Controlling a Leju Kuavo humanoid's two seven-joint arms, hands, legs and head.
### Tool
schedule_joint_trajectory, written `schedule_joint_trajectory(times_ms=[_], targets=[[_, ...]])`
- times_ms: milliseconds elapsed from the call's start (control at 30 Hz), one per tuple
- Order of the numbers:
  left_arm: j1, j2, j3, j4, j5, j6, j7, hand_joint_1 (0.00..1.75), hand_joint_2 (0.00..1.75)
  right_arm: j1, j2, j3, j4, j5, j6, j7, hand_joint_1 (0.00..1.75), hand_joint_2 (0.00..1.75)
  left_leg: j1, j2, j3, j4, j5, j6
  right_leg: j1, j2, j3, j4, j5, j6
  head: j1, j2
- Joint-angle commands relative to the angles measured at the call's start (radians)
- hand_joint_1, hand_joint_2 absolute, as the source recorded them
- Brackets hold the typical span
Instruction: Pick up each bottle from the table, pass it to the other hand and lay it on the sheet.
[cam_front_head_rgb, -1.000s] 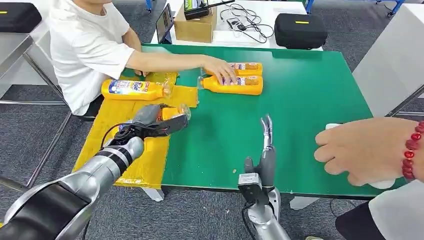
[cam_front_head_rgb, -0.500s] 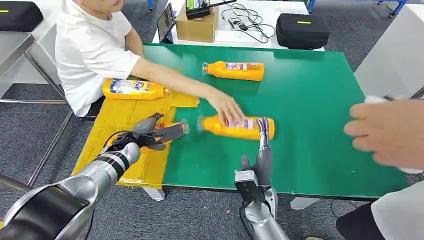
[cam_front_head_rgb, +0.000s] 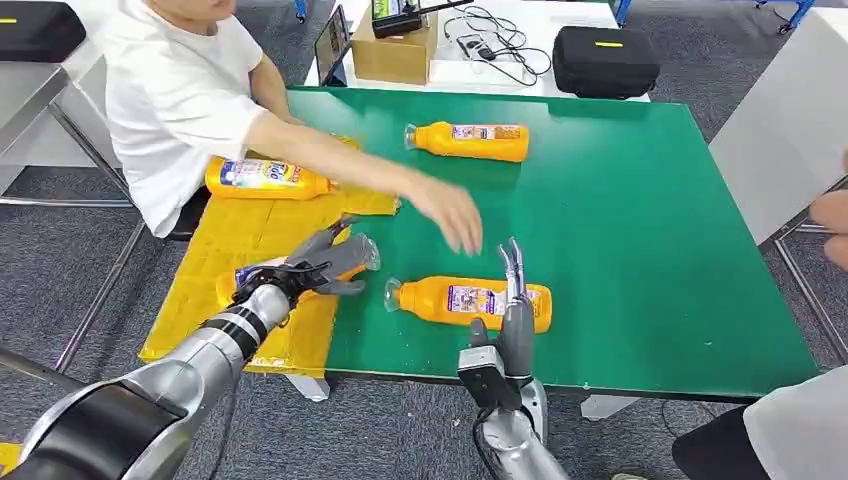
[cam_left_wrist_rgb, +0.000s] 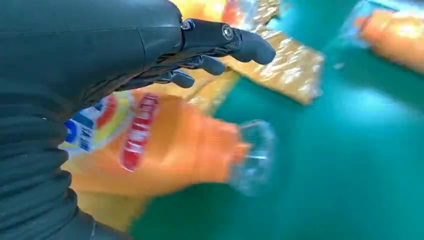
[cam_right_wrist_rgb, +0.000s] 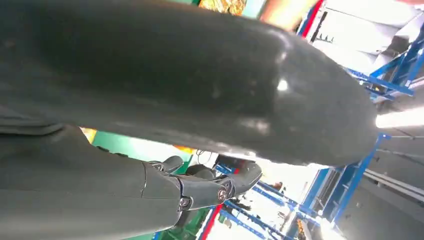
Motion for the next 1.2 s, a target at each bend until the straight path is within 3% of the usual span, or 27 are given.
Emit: schedule_joint_trajectory(times_ms=[33,467,500,533,600,633,667,733,767,867,1000,1033,1200], targets=[[-0.014,0.013,0.061,-0.095,0.036,-0.060,-0.043,0.00,1.75,-0.044,-0.035,0.043,0.063,-0.012,-0.017,-0.009,0.00,0.00,0.001,0.002,0.003,0.000,-0.002,-0.001,0.002,0.001,0.003,0.000,-0.001,-0.003,0.000,0.000],[0.020,0.040,0.106,-0.255,0.128,-0.018,-0.082,0.00,1.75,-0.044,-0.055,0.043,0.060,-0.003,-0.033,-0.009,0.00,0.00,0.001,0.002,0.002,0.000,-0.001,-0.001,0.001,0.001,0.002,0.000,-0.001,-0.001,0.000,0.000],[0.029,0.035,0.120,-0.271,0.145,-0.004,-0.085,0.00,1.75,-0.045,-0.058,0.043,0.067,0.017,-0.036,-0.009,0.00,0.00,0.001,0.002,0.002,0.000,-0.001,-0.001,0.001,0.001,0.002,0.000,-0.001,-0.001,0.000,0.000],[0.062,0.028,0.151,-0.338,0.183,0.053,-0.116,0.00,1.75,-0.045,-0.047,-0.018,0.114,0.176,-0.036,-0.009,0.00,0.00,0.001,0.002,0.003,0.000,-0.002,-0.001,0.001,0.001,0.003,-0.001,-0.001,-0.002,0.000,0.000],[0.173,0.034,0.202,-0.517,0.234,0.154,-0.143,0.00,1.75,-0.083,-0.095,0.011,0.210,0.295,0.053,0.201,0.00,0.00,0.001,0.002,0.004,-0.001,-0.002,-0.001,0.001,0.001,0.004,-0.001,-0.001,-0.002,0.000,0.000],[0.251,0.021,0.253,-0.632,0.322,0.137,-0.134,0.00,1.75,-0.107,-0.136,0.044,0.260,0.457,0.022,0.308,0.00,0.00,0.000,0.003,0.004,-0.002,-0.001,0.000,0.001,0.002,0.003,-0.002,0.000,-0.001,0.000,0.000],[0.342,0.016,0.264,-0.759,0.356,0.120,-0.126,0.00,1.75,-0.120,-0.159,0.023,0.307,0.535,0.022,0.389,0.00,1.75,0.001,0.005,0.007,-0.003,-0.002,0.000,0.001,0.004,0.007,-0.004,0.000,-0.002,0.000,0.000],[0.494,-0.007,0.257,-0.932,0.373,0.129,-0.132,0.00,1.75,-0.122,-0.184,-0.040,0.314,0.595,0.022,0.447,0.00,1.75,0.000,0.006,0.008,-0.004,-0.002,0.000,0.000,0.004,0.007,-0.005,0.000,-0.001,0.000,0.000],[0.554,-0.021,0.248,-0.987,0.408,0.114,-0.137,0.00,1.75,-0.118,-0.188,-0.081,0.305,0.615,0.029,0.480,0.00,0.00,0.000,0.006,0.010,-0.004,-0.003,0.000,0.001,0.004,0.009,-0.006,-0.001,-0.002,0.000,0.000],[0.655,-0.047,0.208,-1.061,0.447,0.128,-0.157,0.00,1.75,-0.120,-0.202,-0.143,0.280,0.658,0.093,0.539,0.00,0.00,-0.001,0.002,0.004,-0.002,-0.003,0.000,0.000,0.001,0.004,-0.003,-0.002,0.000,0.000,0.000],[0.661,-0.073,0.174,-1.033,0.370,0.225,-0.165,0.00,1.75,-0.143,-0.209,-0.144,0.306,0.737,0.136,0.615,0.00,0.00,0.000,0.003,0.004,0.000,-0.005,0.001,0.000,0.001,0.005,-0.003,-0.003,-0.001,0.001,0.000],[0.660,-0.079,0.170,-1.030,0.402,0.213,-0.153,0.00,1.75,-0.144,-0.203,-0.153,0.311,0.749,0.132,0.620,0.00,1.75,-0.001,0.002,-0.001,-0.001,-0.002,0.001,0.000,0.001,0.000,-0.003,-0.001,-0.001,0.000,0.000],[0.660,-0.080,0.158,-1.047,0.404,0.231,-0.164,0.00,1.75,-0.150,-0.189,-0.150,0.328,0.770,0.155,0.620,0.00,1.75,0.001,-0.002,0.001,0.001,-0.004,0.000,0.001,-0.003,0.003,-0.003,-0.003,-0.002,0.000,0.000]])
